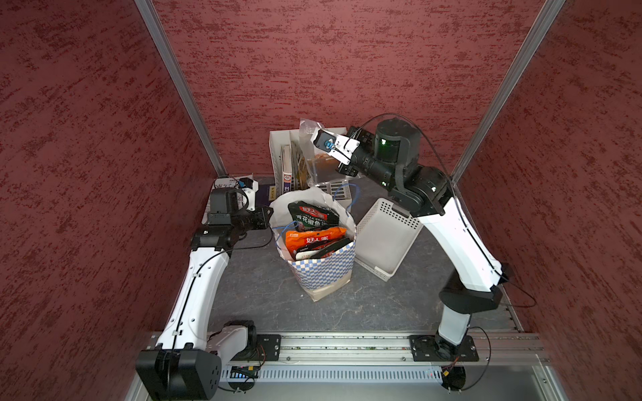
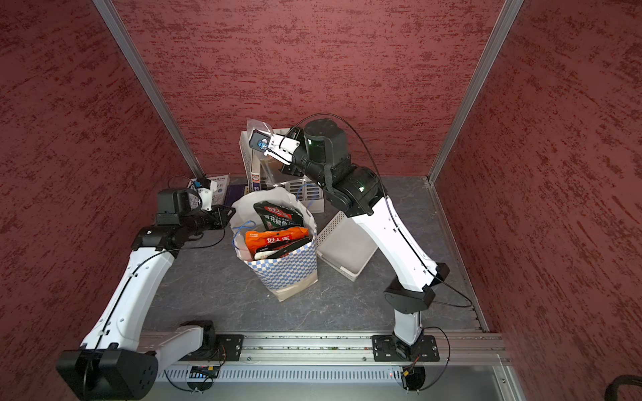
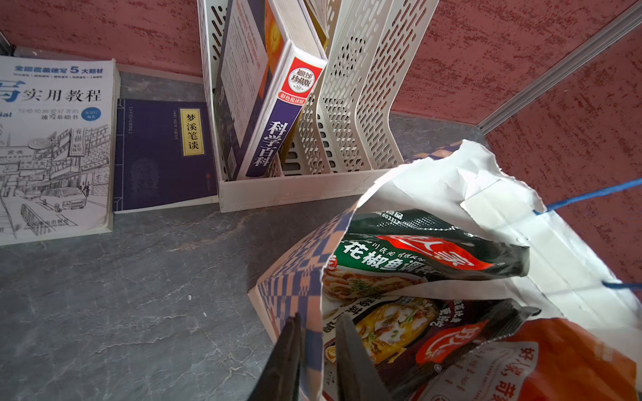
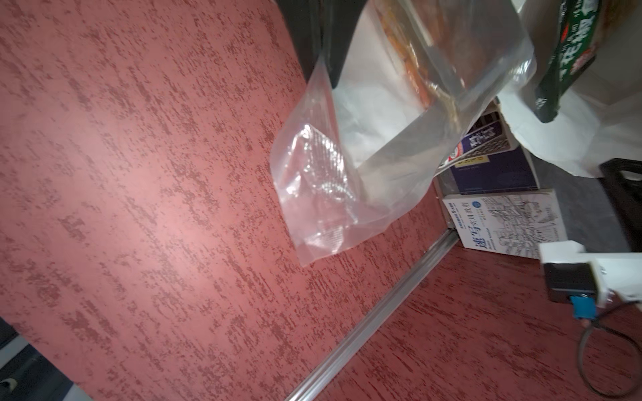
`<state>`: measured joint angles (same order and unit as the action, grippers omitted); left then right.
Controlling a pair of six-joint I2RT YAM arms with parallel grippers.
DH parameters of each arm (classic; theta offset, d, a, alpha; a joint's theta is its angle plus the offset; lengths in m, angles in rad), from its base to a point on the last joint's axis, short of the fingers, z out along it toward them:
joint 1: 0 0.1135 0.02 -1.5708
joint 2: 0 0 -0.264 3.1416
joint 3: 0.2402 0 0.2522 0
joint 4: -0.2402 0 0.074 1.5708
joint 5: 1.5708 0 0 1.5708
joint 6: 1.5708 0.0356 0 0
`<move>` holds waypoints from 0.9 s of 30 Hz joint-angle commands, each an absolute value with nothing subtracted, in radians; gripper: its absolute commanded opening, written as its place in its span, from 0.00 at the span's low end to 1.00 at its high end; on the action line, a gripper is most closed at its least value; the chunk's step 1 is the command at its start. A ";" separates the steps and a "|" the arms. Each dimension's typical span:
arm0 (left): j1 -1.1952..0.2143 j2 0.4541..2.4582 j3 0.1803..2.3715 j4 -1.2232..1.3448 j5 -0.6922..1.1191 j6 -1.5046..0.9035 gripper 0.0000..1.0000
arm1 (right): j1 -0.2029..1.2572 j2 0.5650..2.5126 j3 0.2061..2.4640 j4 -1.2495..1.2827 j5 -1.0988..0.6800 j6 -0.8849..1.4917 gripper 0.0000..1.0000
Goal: Place the condiment packets inside the bag
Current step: Place the condiment packet in the paper bag.
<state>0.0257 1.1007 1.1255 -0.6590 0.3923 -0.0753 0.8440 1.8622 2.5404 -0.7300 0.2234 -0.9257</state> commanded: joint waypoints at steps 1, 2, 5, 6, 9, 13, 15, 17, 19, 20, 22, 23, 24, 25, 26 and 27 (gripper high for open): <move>0.039 1.070 1.109 -0.613 0.403 -0.077 0.13 | 0.854 1.857 2.577 -0.581 0.457 -1.011 0.00; 0.040 1.069 1.108 -0.610 0.403 -0.079 0.09 | 0.854 1.856 2.572 -0.560 0.500 -1.038 0.00; 0.041 1.070 1.104 -0.603 0.405 -0.086 0.00 | 0.858 1.841 2.569 -0.569 0.483 -1.055 0.00; 0.041 1.071 1.102 -0.601 0.406 -0.088 0.00 | 0.860 1.834 2.565 -0.584 0.445 -1.039 0.00; 0.042 1.071 1.096 -0.596 0.409 -0.093 0.00 | 0.870 1.828 2.551 -0.612 0.328 -1.005 0.00; 0.043 1.066 1.090 -0.593 0.412 -0.095 0.00 | 0.883 1.848 2.550 -0.626 0.241 -0.976 0.00; 0.042 1.060 1.082 -0.582 0.413 -0.095 0.00 | 0.883 1.858 2.550 -0.627 0.207 -0.949 0.00; 0.042 1.051 1.075 -0.565 0.417 -0.097 0.00 | 0.884 1.872 2.550 -0.626 0.186 -0.928 0.00; 0.043 1.048 1.071 -0.553 0.423 -0.101 0.00 | 0.884 1.885 2.549 -0.626 0.167 -0.908 0.00; 0.043 1.046 1.069 -0.548 0.428 -0.103 0.00 | 0.883 1.892 2.549 -0.626 0.156 -0.896 0.00; 0.044 1.046 1.066 -0.543 0.433 -0.106 0.00 | 0.884 1.908 2.543 -0.625 0.121 -0.870 0.00; 0.043 1.046 1.066 -0.542 0.434 -0.106 0.00 | 0.884 1.916 2.537 -0.622 0.105 -0.860 0.00; 0.043 1.048 1.065 -0.542 0.433 -0.107 0.00 | 0.884 1.923 2.530 -0.619 0.088 -0.853 0.00; 0.043 1.048 1.066 -0.541 0.435 -0.107 0.00 | 0.885 1.927 2.517 -0.614 0.068 -0.849 0.00; 0.043 1.048 1.065 -0.542 0.436 -0.108 0.00 | 0.884 1.931 2.503 -0.606 0.047 -0.846 0.00; 0.043 1.048 1.064 -0.542 0.436 -0.108 0.00 | 0.885 1.934 2.483 -0.599 0.029 -0.848 0.00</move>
